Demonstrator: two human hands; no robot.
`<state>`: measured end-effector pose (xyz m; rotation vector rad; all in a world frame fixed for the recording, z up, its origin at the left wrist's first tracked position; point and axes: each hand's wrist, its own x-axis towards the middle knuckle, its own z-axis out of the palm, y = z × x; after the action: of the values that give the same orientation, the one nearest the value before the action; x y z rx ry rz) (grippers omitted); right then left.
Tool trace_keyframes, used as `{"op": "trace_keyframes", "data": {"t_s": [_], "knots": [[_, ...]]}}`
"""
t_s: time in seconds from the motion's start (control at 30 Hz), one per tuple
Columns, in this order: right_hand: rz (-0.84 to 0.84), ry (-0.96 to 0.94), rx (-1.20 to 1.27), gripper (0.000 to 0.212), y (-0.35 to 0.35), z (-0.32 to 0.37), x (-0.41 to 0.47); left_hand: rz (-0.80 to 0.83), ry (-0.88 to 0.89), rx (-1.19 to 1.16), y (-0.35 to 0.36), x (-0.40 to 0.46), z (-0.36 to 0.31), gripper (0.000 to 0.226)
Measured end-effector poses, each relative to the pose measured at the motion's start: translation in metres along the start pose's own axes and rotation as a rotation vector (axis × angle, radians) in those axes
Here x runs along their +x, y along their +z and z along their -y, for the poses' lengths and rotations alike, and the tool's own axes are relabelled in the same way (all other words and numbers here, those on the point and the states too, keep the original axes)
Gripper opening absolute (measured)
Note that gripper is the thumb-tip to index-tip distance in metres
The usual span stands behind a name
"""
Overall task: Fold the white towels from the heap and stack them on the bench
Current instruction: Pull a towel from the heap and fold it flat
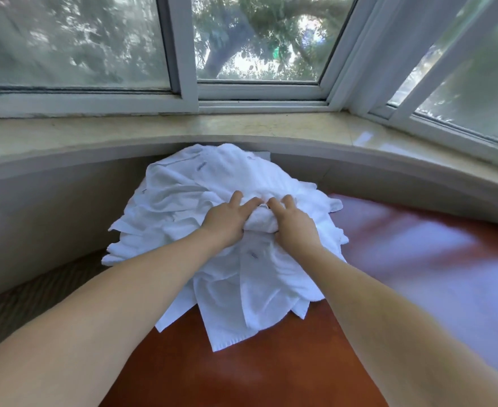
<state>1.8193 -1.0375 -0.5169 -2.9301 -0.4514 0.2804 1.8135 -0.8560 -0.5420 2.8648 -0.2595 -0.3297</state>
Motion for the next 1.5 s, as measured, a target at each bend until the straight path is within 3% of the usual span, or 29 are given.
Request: {"op": "trace_keyframes", "data": {"t_s": [0.27,0.47,0.83,1.23,1.5], "knots": [[-0.049,0.004,0.020,0.050,-0.057,-0.020,-0.038,-0.087,0.067,-0.006,-0.032,-0.010,-0.044,0.077],[-0.133,0.048,-0.024,0.047,-0.096,-0.075,-0.070,-0.140,0.125,0.012,-0.048,0.004,-0.113,0.077],[-0.217,0.041,-0.028,0.045,-0.148,-0.296,-0.146,-0.161,0.134,0.012,-0.025,0.055,-0.343,0.072],[-0.196,0.240,-0.141,0.041,-0.188,-0.535,-0.237,-0.092,0.288,-0.138,0.036,0.124,-0.599,0.071],[-0.211,0.374,-0.168,0.049,-0.194,-0.638,-0.267,-0.044,0.388,-0.325,0.069,0.162,-0.702,0.064]]}}
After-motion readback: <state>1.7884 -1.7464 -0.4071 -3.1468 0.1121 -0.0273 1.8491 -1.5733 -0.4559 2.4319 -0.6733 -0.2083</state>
